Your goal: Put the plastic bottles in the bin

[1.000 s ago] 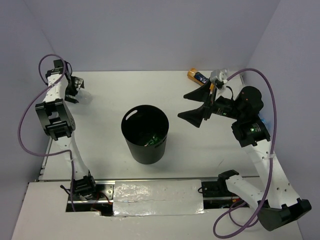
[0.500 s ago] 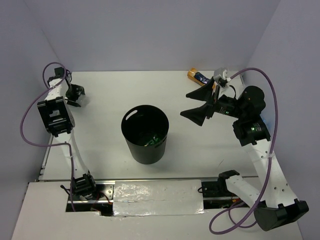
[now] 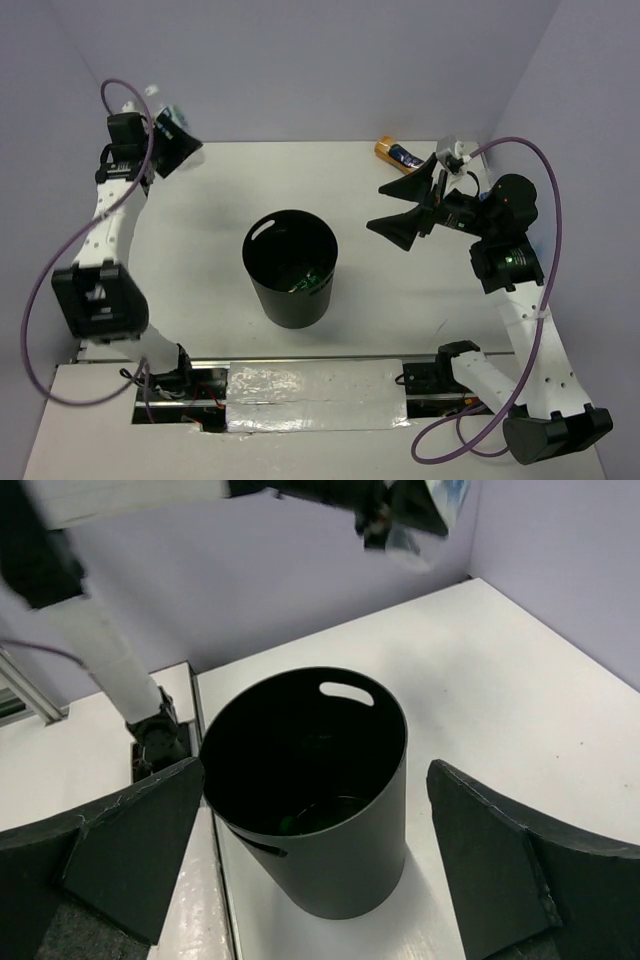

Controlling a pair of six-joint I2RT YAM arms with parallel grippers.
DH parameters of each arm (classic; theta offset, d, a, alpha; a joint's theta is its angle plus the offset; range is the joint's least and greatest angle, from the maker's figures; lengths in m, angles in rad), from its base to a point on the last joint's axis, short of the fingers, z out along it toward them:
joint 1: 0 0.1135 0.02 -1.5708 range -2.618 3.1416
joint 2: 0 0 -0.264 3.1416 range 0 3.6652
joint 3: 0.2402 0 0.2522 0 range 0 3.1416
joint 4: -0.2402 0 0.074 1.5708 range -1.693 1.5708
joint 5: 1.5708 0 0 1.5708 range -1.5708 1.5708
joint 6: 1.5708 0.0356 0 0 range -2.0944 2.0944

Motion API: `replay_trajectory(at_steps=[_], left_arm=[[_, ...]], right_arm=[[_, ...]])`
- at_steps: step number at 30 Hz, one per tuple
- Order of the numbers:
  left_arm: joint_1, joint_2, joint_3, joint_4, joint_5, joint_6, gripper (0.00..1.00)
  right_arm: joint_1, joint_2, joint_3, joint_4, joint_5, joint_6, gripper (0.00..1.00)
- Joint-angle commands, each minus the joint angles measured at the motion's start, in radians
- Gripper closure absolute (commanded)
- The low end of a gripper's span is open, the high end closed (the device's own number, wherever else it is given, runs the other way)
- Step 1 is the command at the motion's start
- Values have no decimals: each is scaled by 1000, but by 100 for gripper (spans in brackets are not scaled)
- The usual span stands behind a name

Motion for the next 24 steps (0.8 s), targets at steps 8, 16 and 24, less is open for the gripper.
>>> replay_trajectory(at_steps=[8, 16, 24], left_arm=[[-350, -483, -228, 441, 391, 322, 100], [-542, -629, -421, 300, 350, 408, 100], [-647, -672, -518, 148, 234, 484, 76]], right_arm=[[-52, -12, 28, 8, 13, -57, 0], [-84, -52, 70, -182, 135, -287, 0], [-158, -44, 33, -256, 189, -366, 0]])
